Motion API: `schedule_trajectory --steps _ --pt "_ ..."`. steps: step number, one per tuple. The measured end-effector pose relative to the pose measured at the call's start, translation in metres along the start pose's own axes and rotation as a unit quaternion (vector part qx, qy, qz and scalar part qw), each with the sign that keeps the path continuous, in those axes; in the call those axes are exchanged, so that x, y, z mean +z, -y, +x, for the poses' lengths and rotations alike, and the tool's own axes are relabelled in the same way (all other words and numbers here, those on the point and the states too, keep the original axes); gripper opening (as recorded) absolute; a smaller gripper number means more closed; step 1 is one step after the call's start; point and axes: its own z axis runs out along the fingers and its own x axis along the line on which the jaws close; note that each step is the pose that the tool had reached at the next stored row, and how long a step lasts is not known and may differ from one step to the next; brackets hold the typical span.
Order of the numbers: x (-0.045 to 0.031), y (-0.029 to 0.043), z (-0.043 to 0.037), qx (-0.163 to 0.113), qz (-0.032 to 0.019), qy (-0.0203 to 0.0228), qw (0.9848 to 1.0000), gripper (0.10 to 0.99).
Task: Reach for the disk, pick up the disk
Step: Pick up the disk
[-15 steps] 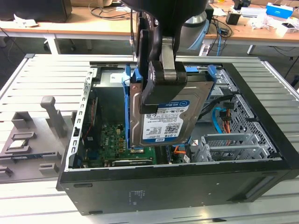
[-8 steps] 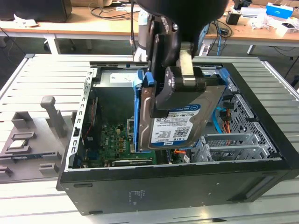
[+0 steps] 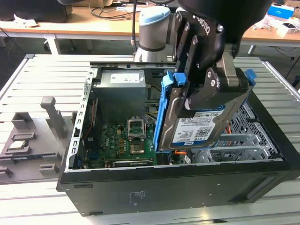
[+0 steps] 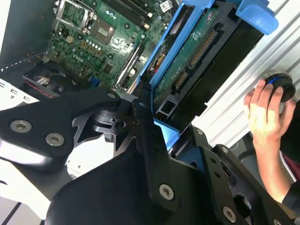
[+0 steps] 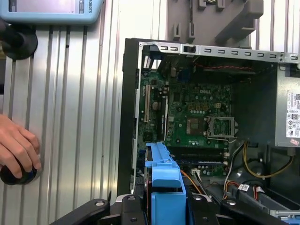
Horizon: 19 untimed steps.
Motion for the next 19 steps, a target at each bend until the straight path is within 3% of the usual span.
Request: schedule_trajectory --steps 8,9,19 --pt "-0.0012 0.0224 0.0011 0.0 0.0 -0.0001 1.0 0.369" --pt "-0.0016 0.0325 0.0016 0.0 0.0 0.0 1.0 0.369" --pt "-0.003 0.0601 0.0031 0.0 0.0 0.0 1.0 0.369"
